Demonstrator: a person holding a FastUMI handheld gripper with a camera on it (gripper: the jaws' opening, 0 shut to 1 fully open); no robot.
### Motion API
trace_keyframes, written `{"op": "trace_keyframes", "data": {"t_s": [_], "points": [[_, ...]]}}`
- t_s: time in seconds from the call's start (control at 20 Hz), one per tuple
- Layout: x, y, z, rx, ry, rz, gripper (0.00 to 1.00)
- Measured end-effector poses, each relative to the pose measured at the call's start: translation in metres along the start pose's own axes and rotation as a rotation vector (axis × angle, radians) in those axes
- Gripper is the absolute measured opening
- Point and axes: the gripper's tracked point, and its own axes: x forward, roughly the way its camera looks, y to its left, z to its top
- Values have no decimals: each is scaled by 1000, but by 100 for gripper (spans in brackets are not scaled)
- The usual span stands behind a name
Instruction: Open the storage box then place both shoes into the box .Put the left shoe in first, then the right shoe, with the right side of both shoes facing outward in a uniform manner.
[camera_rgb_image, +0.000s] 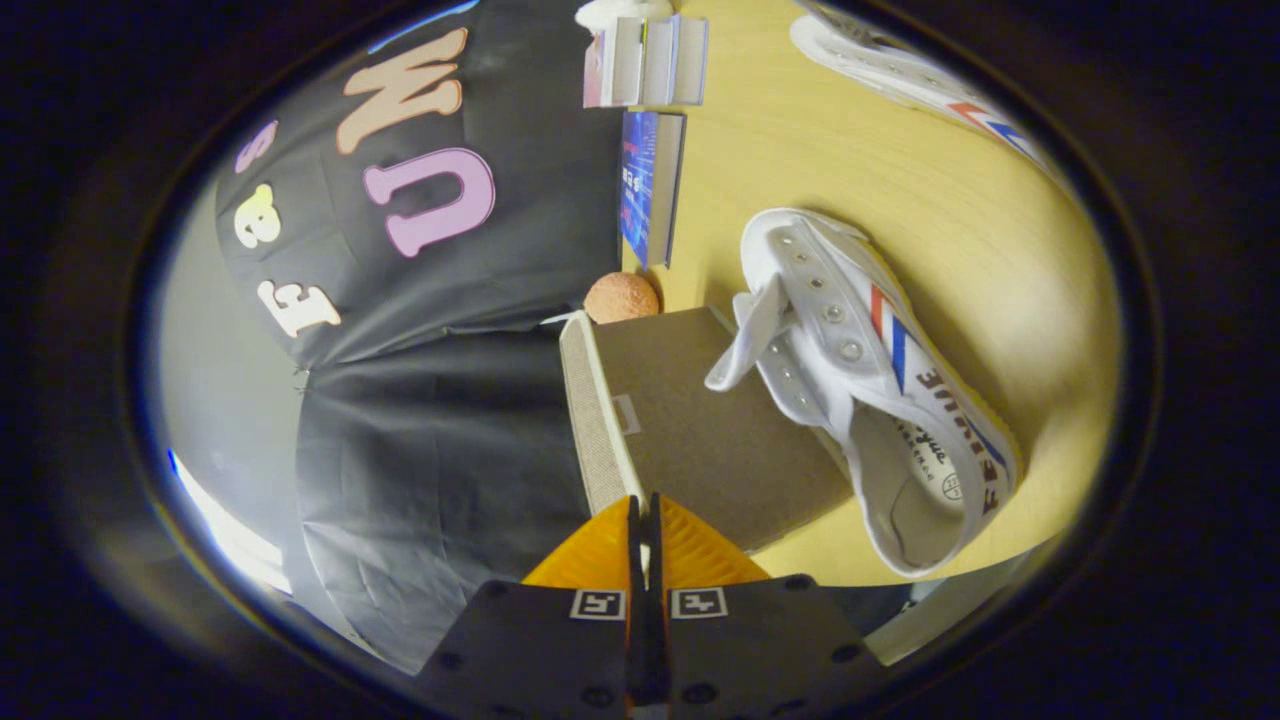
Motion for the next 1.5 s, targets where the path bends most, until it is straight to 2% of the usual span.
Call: {"op": "trace_keyframes", "data": {"t_s": [0.3,0.7,1.1,1.5], "points": [[-19,34,-12,-126,-17,13,2],[-11,116,-68,-414,12,92,2],[23,181,-139,-585,97,193,2],[75,207,-210,-689,219,219,2]]}}
